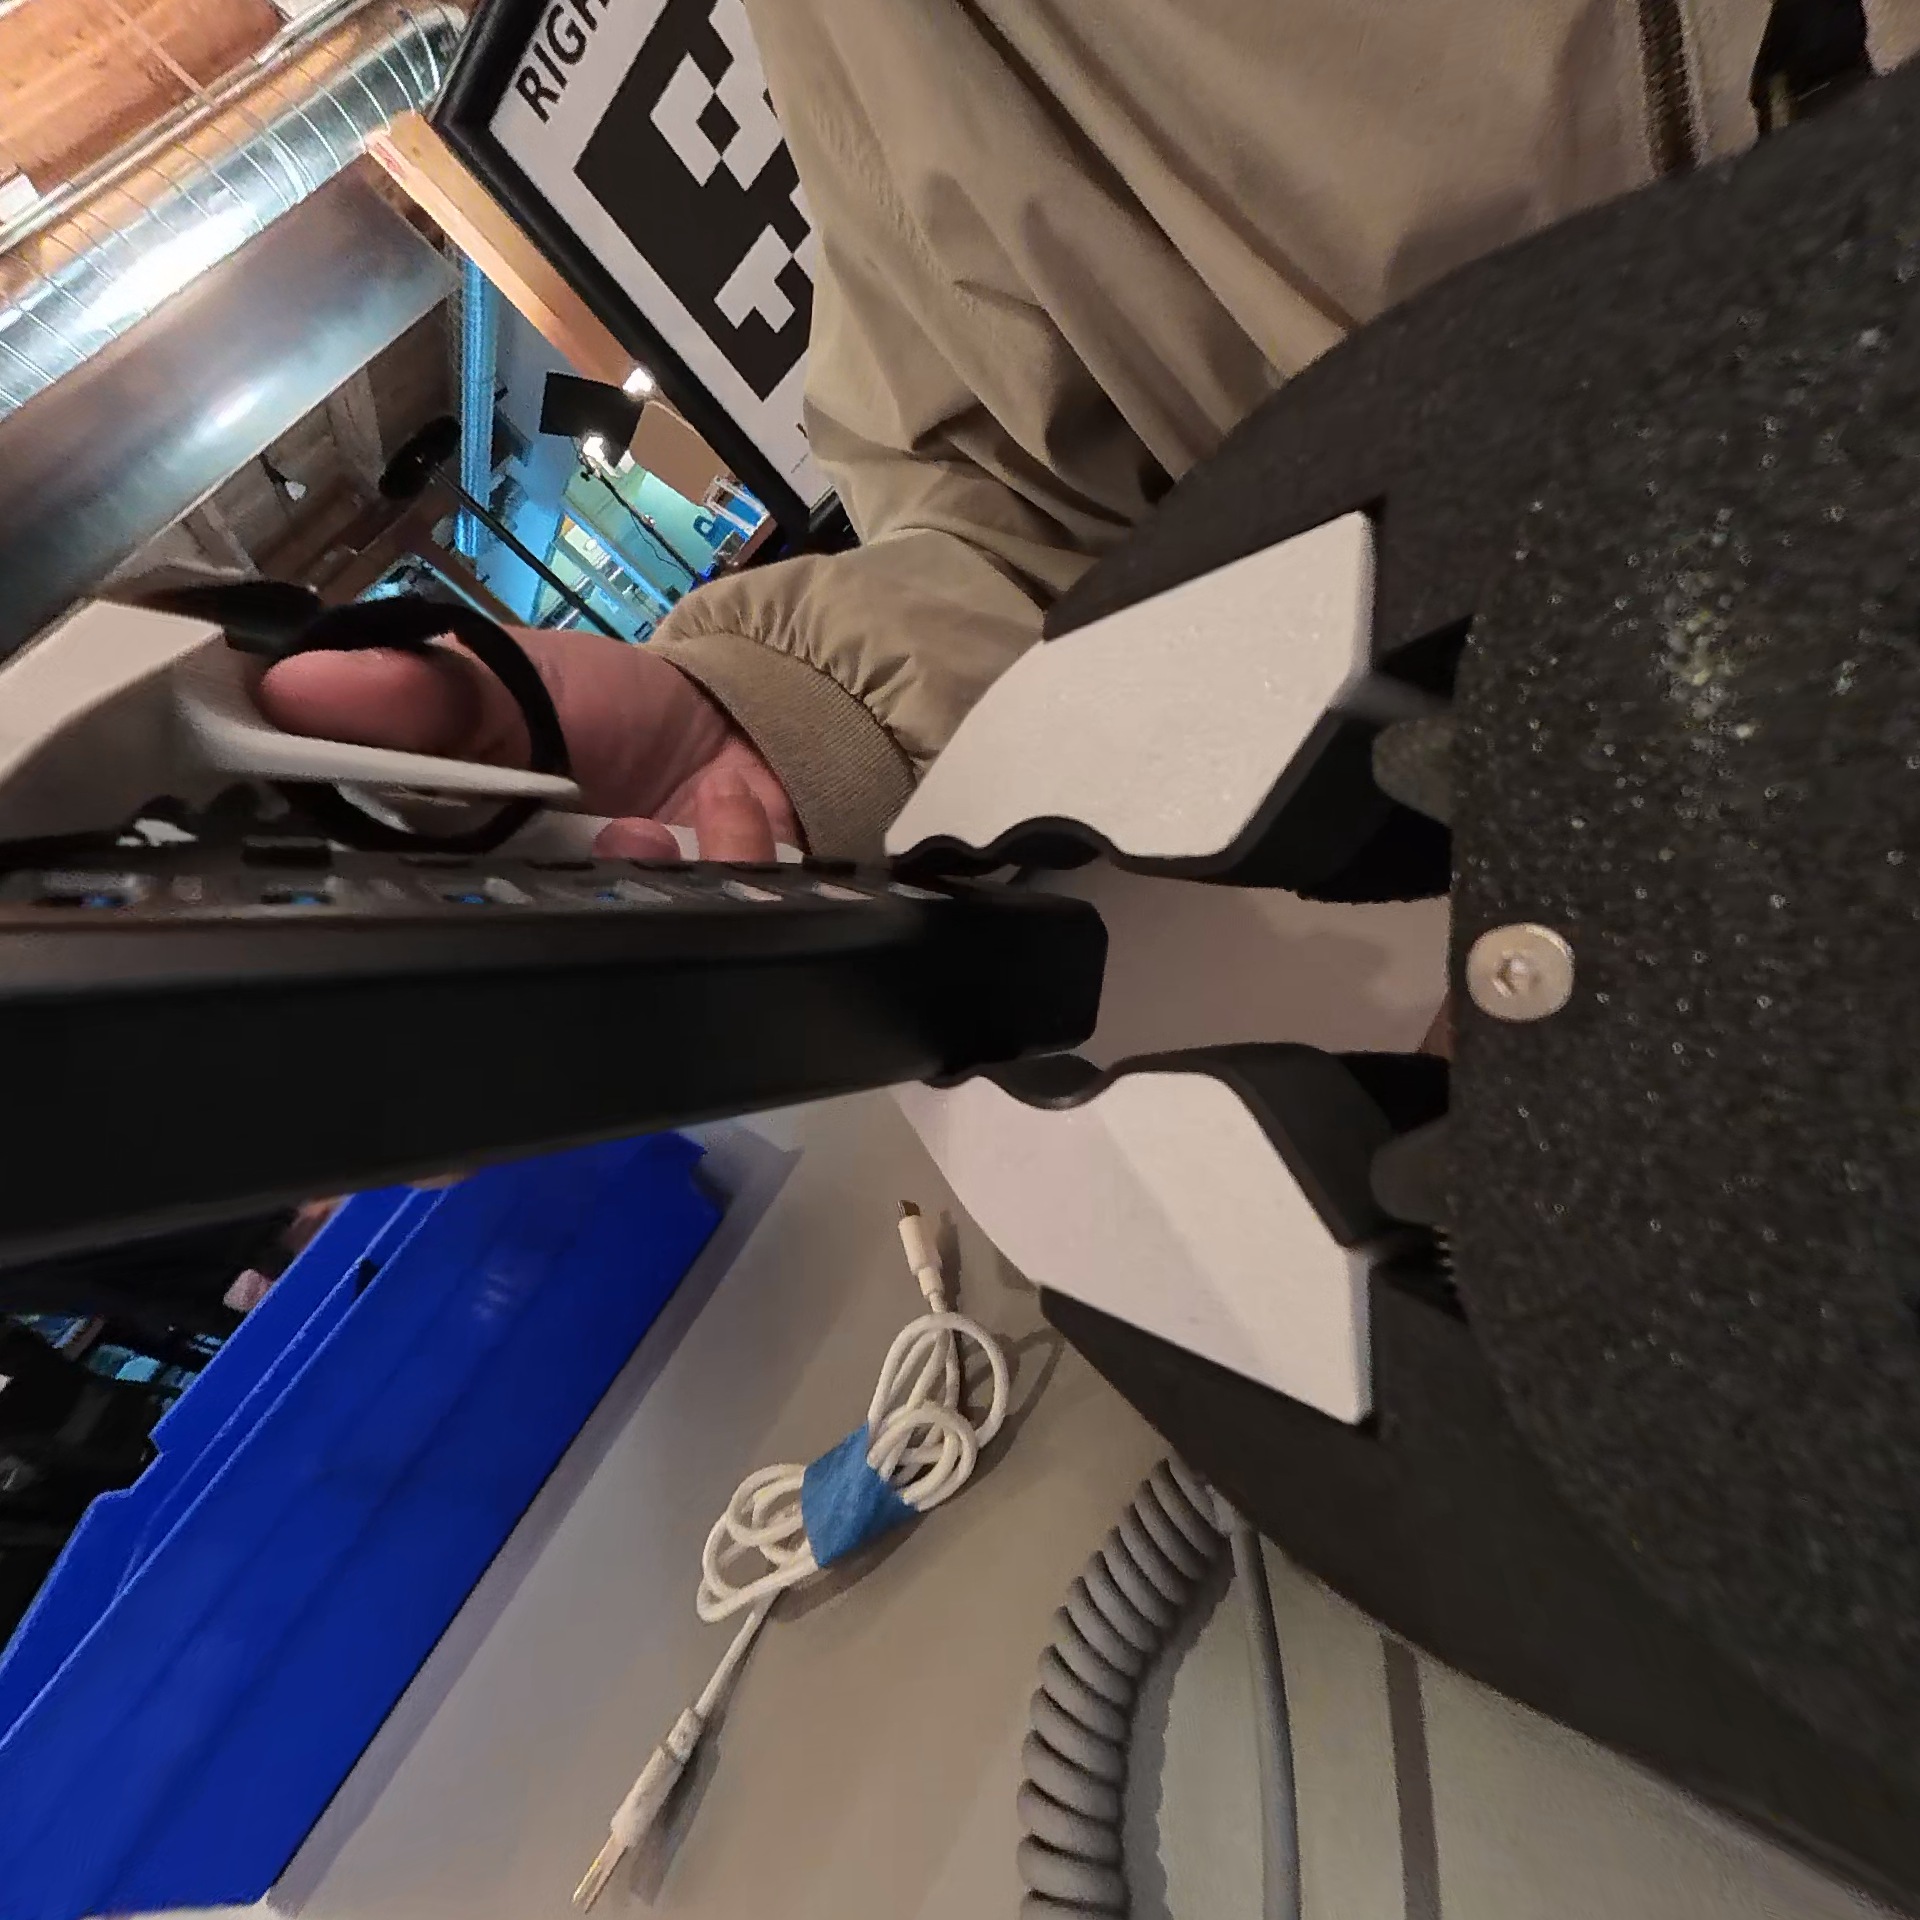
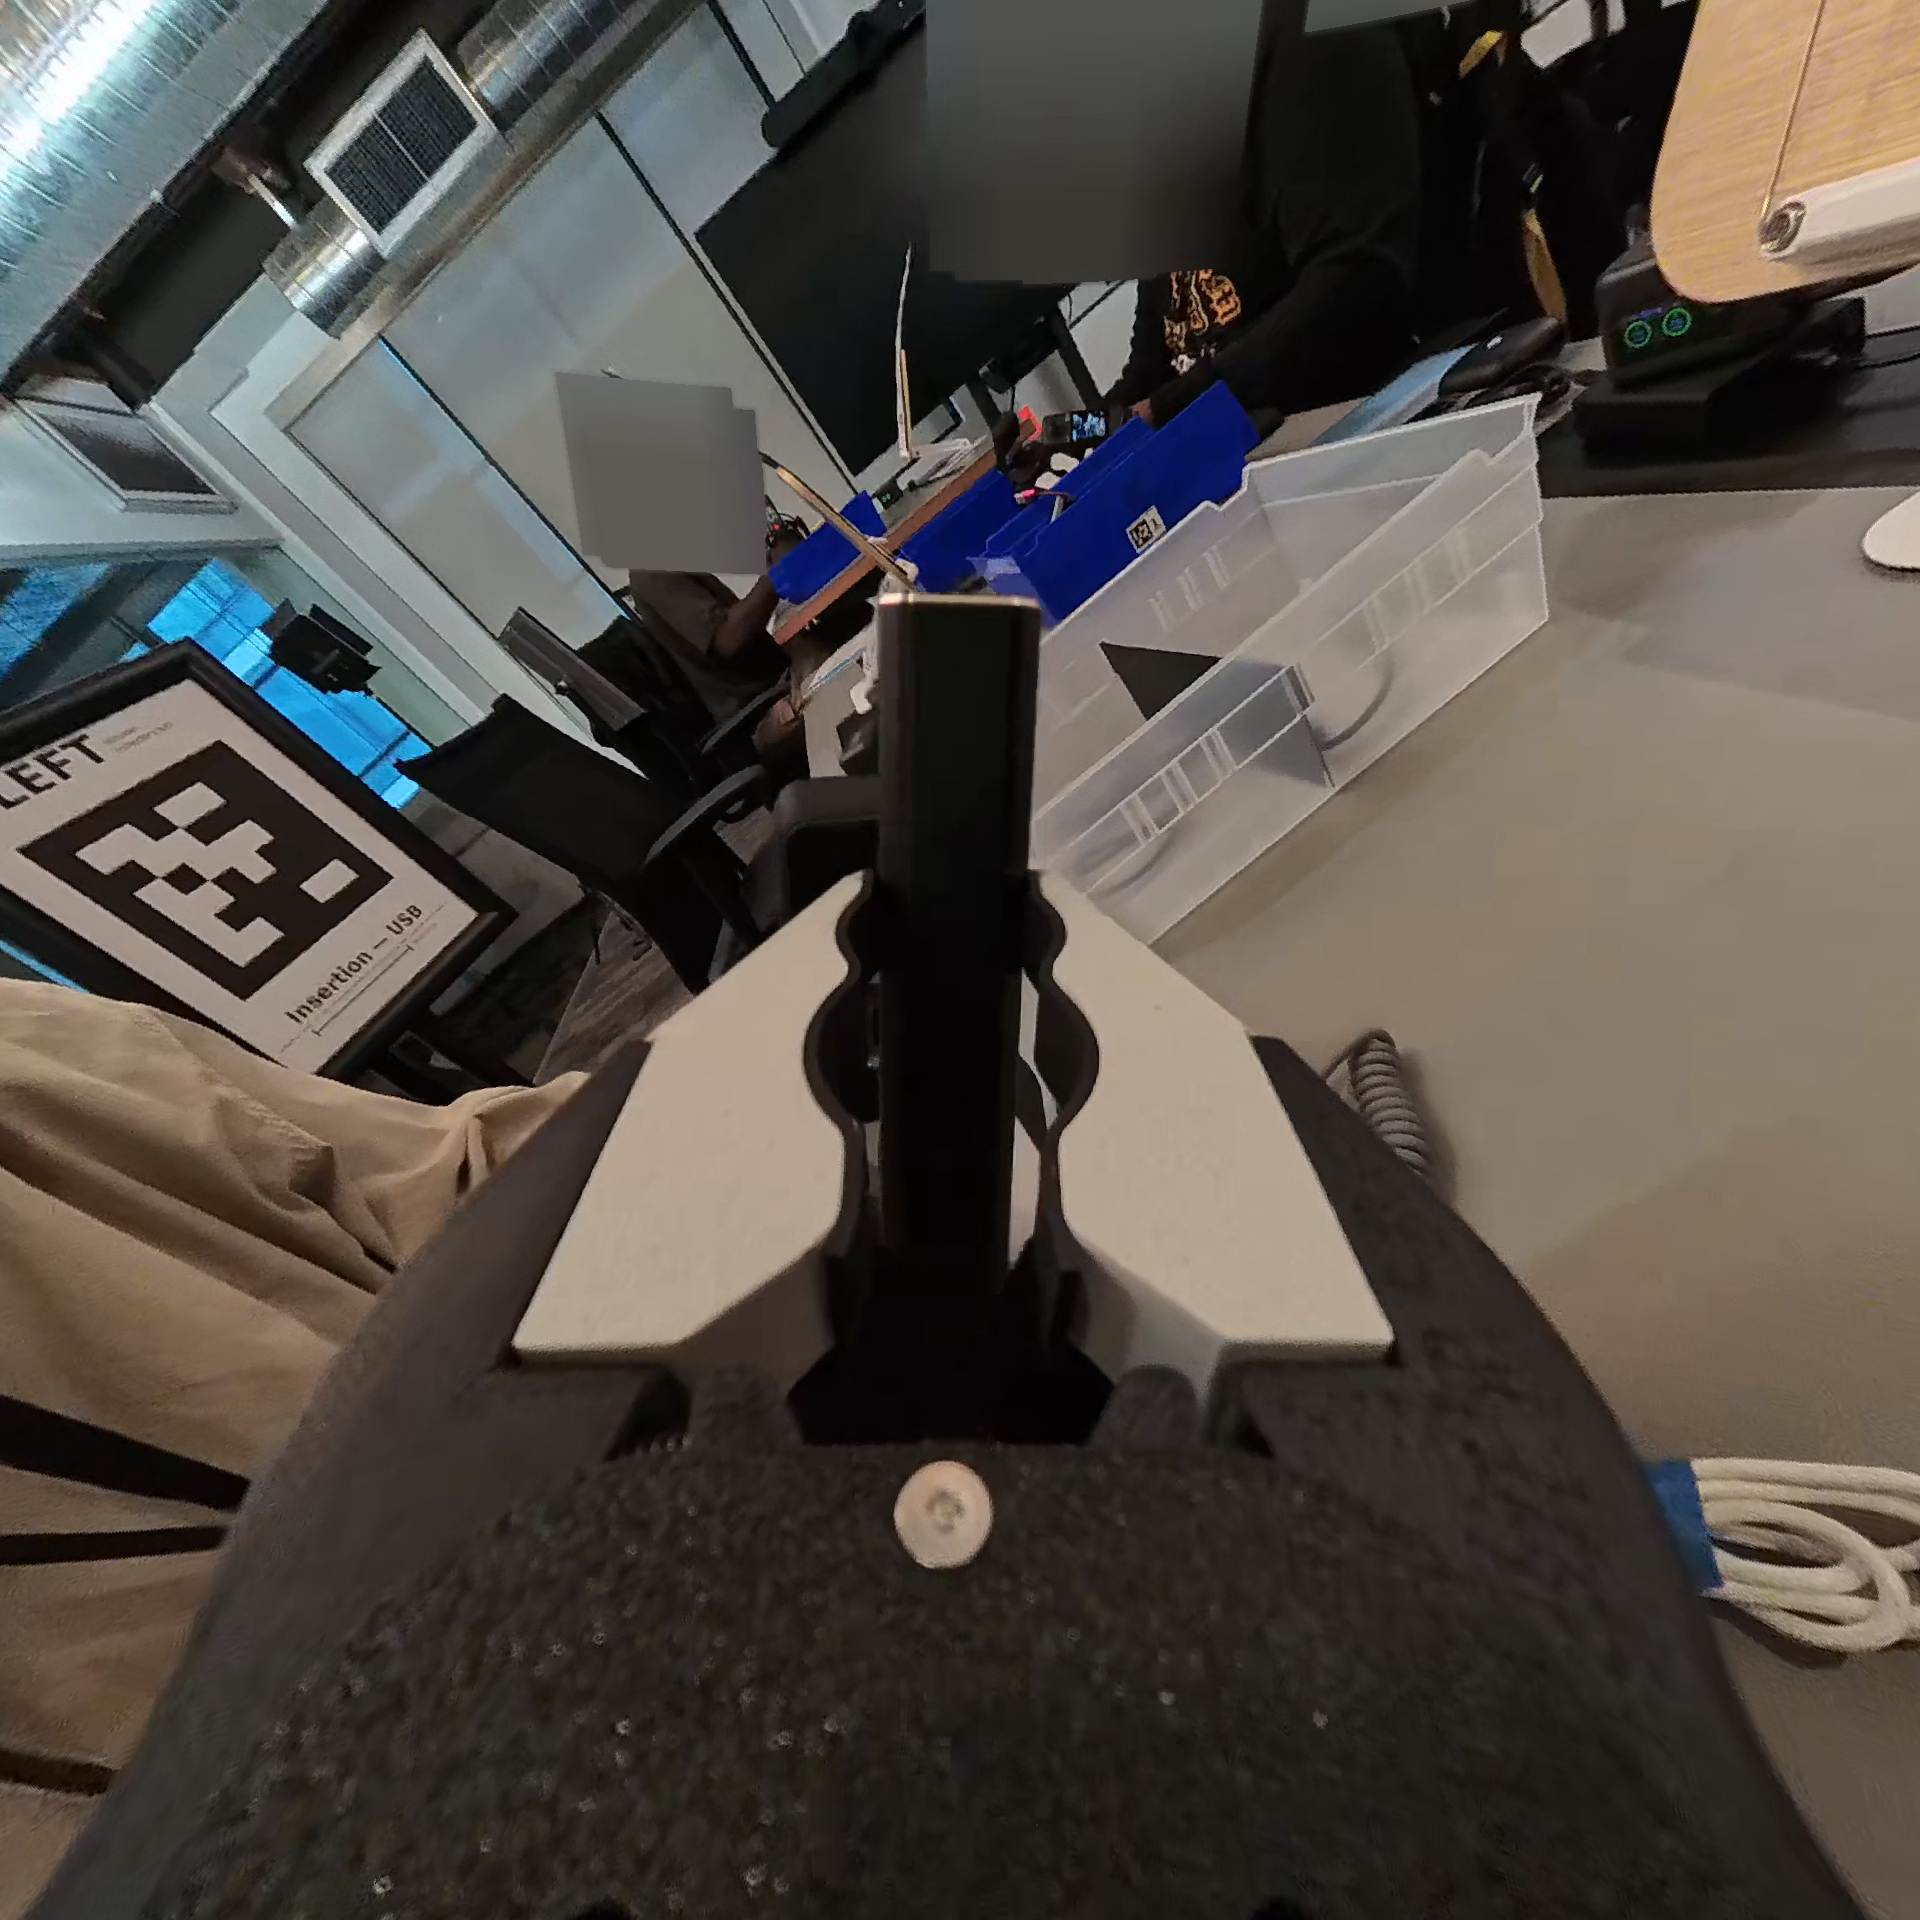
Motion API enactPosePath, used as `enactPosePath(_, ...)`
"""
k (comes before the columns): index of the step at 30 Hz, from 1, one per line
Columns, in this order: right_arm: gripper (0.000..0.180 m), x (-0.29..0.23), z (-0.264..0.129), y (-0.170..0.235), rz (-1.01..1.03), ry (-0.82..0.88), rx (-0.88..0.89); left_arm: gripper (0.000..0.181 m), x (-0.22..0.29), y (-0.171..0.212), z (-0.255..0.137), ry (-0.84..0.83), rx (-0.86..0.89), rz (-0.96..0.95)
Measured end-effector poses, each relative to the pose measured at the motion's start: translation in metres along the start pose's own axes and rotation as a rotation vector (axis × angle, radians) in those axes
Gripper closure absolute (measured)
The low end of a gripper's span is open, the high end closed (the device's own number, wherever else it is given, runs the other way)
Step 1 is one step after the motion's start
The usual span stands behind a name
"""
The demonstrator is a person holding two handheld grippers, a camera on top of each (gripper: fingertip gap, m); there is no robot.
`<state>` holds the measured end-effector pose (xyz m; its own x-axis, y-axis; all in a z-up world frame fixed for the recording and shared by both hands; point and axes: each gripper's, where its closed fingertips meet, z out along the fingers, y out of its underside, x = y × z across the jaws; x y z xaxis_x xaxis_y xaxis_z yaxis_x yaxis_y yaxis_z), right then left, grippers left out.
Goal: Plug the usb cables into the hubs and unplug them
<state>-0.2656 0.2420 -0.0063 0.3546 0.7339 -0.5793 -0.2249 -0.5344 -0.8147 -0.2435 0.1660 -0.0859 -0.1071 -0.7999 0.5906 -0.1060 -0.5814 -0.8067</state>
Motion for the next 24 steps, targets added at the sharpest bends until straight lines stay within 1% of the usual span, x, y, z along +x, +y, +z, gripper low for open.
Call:
enactPosePath(4,0.152,-0.006,-0.008,-0.012,0.015,-0.066,0.074,0.151,0.007,-0.012,-0.006,-0.017,0.048,0.054)
enactPosePath(5,0.151,-0.008,-0.009,-0.012,0.004,-0.070,0.068,0.152,0.009,-0.015,-0.008,-0.018,0.063,0.062)
enactPosePath(8,0.141,-0.014,-0.006,-0.006,-0.084,-0.052,0.014,0.152,0.008,-0.020,-0.011,-0.038,0.082,0.098)
enactPosePath(11,0.135,-0.017,0.000,-0.002,-0.153,-0.019,0.015,0.152,0.007,-0.021,-0.012,-0.046,0.085,0.124)
enactPosePath(12,0.146,-0.014,0.001,-0.002,-0.182,0.007,0.018,0.152,0.008,-0.020,-0.011,-0.035,0.080,0.122)
enactPosePath(14,0.147,-0.019,0.003,0.001,-0.210,-0.022,0.011,0.152,0.007,-0.016,-0.010,-0.057,0.058,0.161)
enactPosePath(16,0.148,-0.024,0.002,0.001,-0.212,-0.057,0.019,0.152,0.007,-0.017,-0.012,-0.073,0.072,0.207)
enactPosePath(20,0.151,-0.019,0.002,-0.006,-0.136,-0.059,0.106,0.151,0.002,-0.022,-0.019,-0.071,0.103,0.179)
enactPosePath(22,0.151,-0.015,0.003,-0.005,-0.136,-0.042,0.114,0.135,-0.009,-0.020,-0.023,-0.111,0.084,0.132)
enactPosePath(24,0.151,-0.014,0.004,-0.001,-0.142,-0.037,0.089,0.129,-0.012,-0.019,-0.026,-0.105,0.070,0.098)
